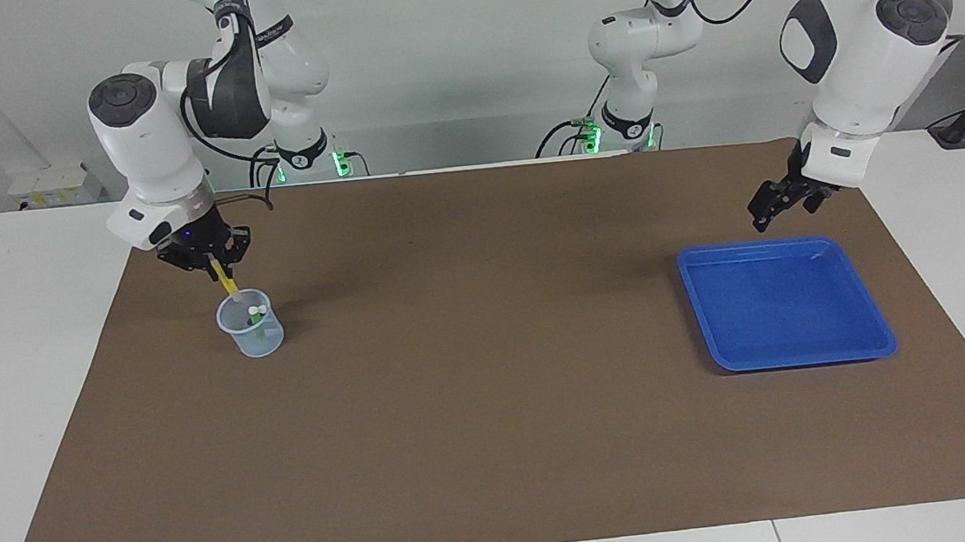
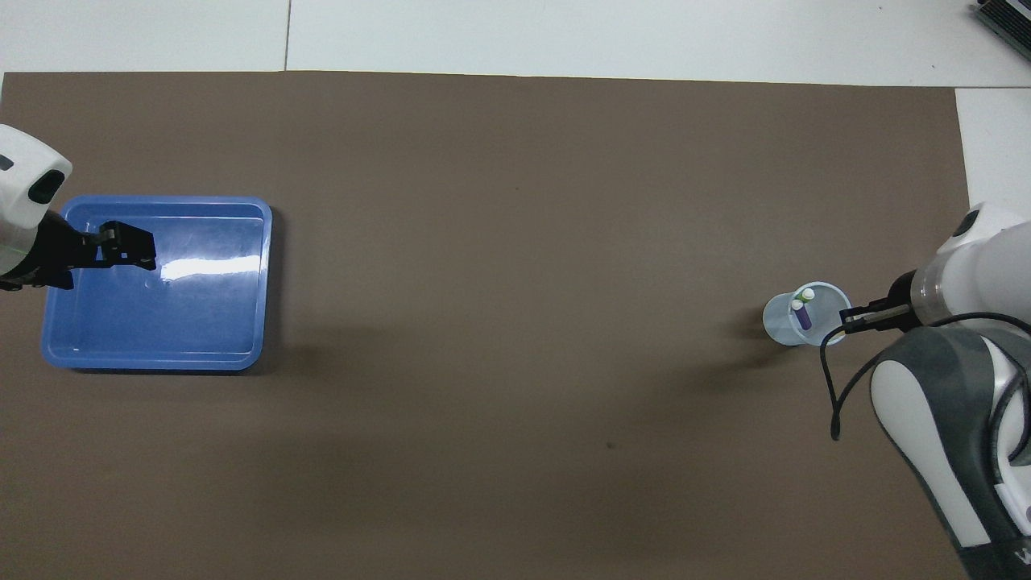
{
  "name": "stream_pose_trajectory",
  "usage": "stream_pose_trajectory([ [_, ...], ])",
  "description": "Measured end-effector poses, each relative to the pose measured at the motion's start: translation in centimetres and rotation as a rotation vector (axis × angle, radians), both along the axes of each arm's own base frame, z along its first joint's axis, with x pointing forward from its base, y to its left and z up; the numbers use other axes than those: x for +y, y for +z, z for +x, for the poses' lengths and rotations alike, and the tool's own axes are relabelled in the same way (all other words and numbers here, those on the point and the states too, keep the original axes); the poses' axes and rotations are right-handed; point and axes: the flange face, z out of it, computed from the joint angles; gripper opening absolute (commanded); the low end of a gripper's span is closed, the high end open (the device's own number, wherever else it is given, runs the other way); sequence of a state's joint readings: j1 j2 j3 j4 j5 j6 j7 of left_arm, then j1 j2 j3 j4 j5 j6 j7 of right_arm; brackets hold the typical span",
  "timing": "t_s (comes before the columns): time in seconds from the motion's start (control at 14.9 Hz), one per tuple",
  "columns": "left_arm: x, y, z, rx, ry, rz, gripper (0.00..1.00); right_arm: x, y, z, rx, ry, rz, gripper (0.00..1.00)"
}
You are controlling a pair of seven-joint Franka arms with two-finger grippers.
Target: Transfer and insert pens with both arms
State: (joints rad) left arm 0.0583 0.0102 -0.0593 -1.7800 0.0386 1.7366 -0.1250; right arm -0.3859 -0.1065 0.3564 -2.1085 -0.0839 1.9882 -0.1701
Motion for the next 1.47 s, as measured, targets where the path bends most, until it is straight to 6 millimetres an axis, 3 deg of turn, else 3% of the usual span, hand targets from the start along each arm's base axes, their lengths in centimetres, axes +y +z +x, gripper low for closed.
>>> stream_pose_trajectory([
  [0.13, -0.3, 0.9, -0.2, 0.015, -0.045, -0.038, 1.0, -0.1, -0.6, 0.1, 0.01, 0.0, 0.004, 0.0],
  [0.54, -0.3, 1.3, -0.2, 0.019, -0.078, -0.065, 1.0, -0.1, -1.2, 0.2, -0.002, 0.003, 0.007, 0.0],
  [0.87, -0.2, 2.4, -0.7, 0.007, -0.084, -0.067, 1.0, -0.5, -4.7, 0.4, -0.004, 0.004, 0.024, 0.0],
  [0.94, -0.4, 2.2, -0.7, 0.01, -0.088, -0.067, 1.0, -0.7, -4.8, 0.4, -0.004, -0.004, 0.025, 0.33],
  [1.01, -0.6, 1.9, -0.7, 0.013, -0.092, -0.068, 1.0, -0.9, -4.8, 0.4, -0.005, -0.015, 0.025, 0.83],
  [1.07, -0.8, 1.8, -0.7, 0.012, -0.096, -0.068, 1.0, -1.1, -4.8, 0.4, -0.007, -0.027, 0.025, 1.0],
  [1.47, -0.8, 1.3, -0.5, 0.002, -0.104, -0.068, 1.0, -1.1, -4.8, 0.4, -0.009, -0.035, 0.024, 1.0],
])
